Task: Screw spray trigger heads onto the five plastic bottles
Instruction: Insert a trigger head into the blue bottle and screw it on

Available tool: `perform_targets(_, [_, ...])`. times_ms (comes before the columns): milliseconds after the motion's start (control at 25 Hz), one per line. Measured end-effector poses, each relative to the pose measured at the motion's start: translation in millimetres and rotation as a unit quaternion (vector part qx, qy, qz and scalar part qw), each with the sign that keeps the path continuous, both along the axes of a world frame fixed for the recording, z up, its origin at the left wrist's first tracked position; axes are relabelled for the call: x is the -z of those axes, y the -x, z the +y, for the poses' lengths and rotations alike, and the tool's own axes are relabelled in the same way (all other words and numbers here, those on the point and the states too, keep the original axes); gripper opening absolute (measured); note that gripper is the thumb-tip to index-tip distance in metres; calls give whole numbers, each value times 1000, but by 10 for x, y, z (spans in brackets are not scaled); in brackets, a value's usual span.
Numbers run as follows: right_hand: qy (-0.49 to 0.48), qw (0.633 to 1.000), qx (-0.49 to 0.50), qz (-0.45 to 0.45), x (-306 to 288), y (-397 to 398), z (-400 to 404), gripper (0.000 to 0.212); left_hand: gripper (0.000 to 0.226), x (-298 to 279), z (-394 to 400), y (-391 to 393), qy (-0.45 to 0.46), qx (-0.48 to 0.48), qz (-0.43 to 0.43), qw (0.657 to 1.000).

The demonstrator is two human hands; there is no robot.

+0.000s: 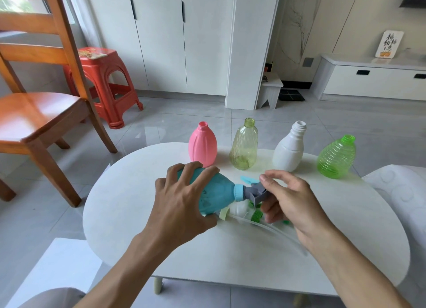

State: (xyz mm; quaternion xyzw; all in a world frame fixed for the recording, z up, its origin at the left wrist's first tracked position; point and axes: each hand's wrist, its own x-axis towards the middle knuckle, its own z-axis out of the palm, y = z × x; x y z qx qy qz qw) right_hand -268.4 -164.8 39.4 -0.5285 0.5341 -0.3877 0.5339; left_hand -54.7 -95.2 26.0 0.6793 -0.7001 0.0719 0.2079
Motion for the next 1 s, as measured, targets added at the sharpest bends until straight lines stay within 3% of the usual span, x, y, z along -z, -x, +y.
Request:
perform_targets(80, [64, 987, -7, 146, 70, -24, 16, 22, 86, -5, -17, -3, -8, -7, 10, 1000])
perform_targets(160, [251, 925, -1, 285, 31, -7, 77, 32, 87, -4, -30, -11, -20, -15, 32, 999])
perform_targets(240, [330, 903, -70, 265, -93, 37, 84, 34, 89, -3, -44, -41, -21, -23, 60, 998])
perform_targets(360, [319, 903, -153, 242, -74, 56, 99, 25, 88, 14, -44, -85, -13, -19, 37, 999])
perform_targets(440, [191, 963, -128, 141, -39, 26, 71, 24, 87, 34, -32, -78, -10, -8, 17, 1000])
perform_targets(520, [68, 987, -132, 58, -40, 38, 23, 24, 87, 43, -25, -82, -23, -9, 45, 999])
perform_targets(600, [124, 972, -182, 87, -65, 109, -30, 50, 87, 17, -37, -116, -48, -6, 103, 993])
perform_targets(680, [266, 916, -242, 177, -110, 165, -49, 72, 84, -10, -64, -180, -101, 29, 196, 975])
perform_targets(760, [299, 901, -290, 123, -158, 191, -59, 57, 78, -34, -84, -204, -175, 95, 299, 933])
perform_targets(840, [329, 907, -247, 86, -172, 213, -89, 34, 75, -37, -48, -139, -210, 139, 347, 903])
perform_targets(1000, [347, 923, -155, 66, -169, 221, -103, 22, 88, 85, 53, 97, -135, 145, 335, 921])
